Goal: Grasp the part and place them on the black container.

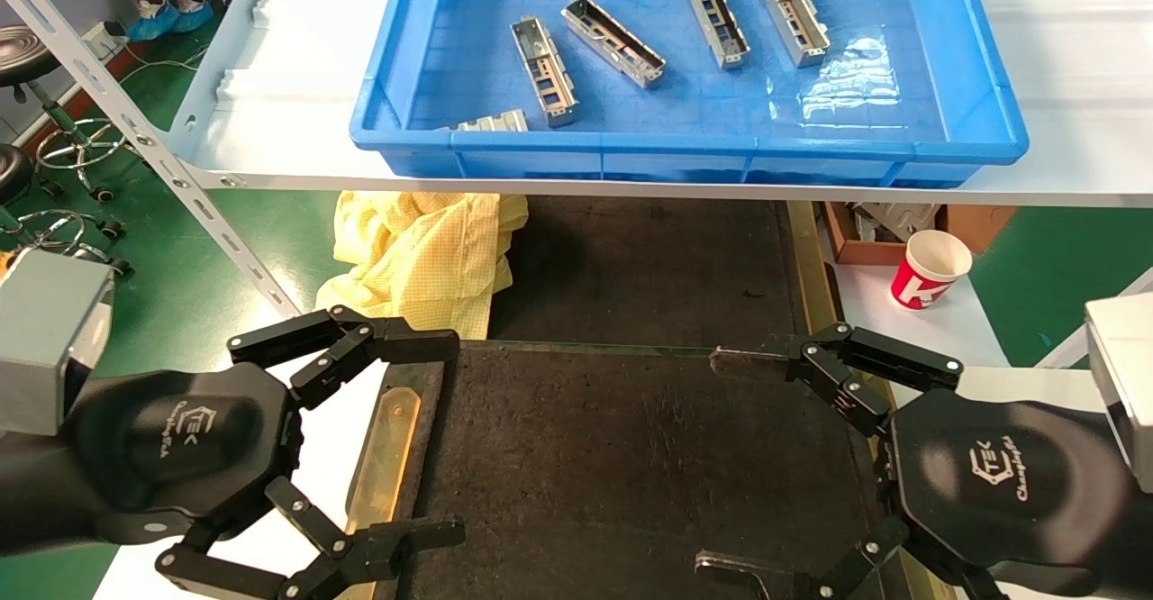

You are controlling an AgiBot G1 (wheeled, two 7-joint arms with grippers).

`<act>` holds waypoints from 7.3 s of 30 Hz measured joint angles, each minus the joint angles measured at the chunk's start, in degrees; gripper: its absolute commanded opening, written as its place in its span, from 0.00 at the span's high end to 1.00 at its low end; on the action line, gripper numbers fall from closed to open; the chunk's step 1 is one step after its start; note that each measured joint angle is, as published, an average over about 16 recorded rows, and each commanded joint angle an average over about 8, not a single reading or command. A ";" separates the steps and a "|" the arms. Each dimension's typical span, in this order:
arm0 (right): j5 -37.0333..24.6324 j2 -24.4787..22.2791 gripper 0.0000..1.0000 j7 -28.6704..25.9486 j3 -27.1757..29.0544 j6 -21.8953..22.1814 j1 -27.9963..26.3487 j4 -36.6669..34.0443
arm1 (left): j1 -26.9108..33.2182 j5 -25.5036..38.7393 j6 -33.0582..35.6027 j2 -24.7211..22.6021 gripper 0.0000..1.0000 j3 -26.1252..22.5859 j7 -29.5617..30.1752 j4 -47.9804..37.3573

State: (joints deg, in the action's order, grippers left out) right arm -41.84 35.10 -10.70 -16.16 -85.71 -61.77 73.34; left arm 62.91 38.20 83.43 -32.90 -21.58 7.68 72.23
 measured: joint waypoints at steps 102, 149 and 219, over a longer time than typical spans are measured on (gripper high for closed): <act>-33.30 30.39 0.00 1.83 -15.46 20.54 -52.47 -56.24 | 0.01 -0.01 0.00 0.00 1.00 -0.02 -0.01 -0.01; -33.32 38.79 1.00 8.11 -15.06 33.54 -52.53 -73.32 | 0.01 -0.02 0.00 0.01 1.00 -0.04 -0.02 -0.01; -16.36 14.53 1.00 12.61 -32.79 -2.06 -36.88 -33.52 | 0.02 -0.04 -0.01 0.02 0.00 -0.06 -0.03 -0.01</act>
State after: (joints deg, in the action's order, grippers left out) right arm -58.20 49.63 1.91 -48.95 -87.77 -98.65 39.81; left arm 62.93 38.16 83.42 -32.88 -21.64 7.65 72.22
